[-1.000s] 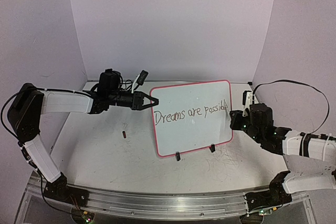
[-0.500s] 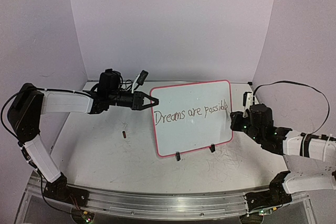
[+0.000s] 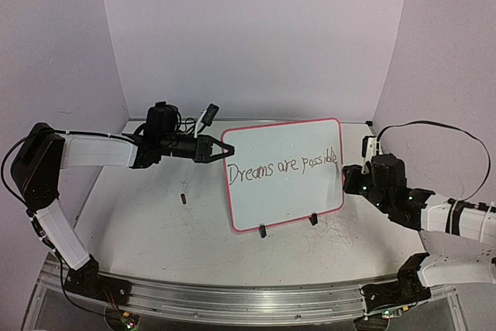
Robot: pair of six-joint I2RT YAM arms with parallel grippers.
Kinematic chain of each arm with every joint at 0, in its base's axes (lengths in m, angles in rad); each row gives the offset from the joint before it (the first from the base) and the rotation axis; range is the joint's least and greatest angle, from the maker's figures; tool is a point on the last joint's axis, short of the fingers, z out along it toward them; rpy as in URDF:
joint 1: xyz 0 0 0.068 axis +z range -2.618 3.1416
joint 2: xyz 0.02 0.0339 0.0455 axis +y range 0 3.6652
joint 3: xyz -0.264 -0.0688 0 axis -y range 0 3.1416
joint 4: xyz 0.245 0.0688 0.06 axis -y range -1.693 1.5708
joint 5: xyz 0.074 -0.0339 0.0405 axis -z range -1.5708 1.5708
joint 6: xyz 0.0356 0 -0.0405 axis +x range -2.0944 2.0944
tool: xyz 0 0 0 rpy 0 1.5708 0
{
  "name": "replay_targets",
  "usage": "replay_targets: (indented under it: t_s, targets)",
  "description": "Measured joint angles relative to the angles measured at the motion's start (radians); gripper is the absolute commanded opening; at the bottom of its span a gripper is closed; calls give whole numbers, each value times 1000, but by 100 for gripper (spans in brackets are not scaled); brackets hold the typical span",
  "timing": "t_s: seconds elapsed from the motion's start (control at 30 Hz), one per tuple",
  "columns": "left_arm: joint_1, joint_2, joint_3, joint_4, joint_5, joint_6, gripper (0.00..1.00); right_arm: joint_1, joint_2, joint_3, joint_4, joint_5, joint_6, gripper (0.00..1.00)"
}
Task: Write a sentence on the whiteboard
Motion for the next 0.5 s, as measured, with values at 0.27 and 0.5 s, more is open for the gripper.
replay_targets:
  t_s: [0.27, 0.5]
  targets:
    - [0, 0, 0, 0, 0, 0, 0, 0, -36, -2, -4, 3, 0, 0]
    - [0, 0, 0, 0, 0, 1, 0, 0, 2, -2, 4, 14, -4, 0]
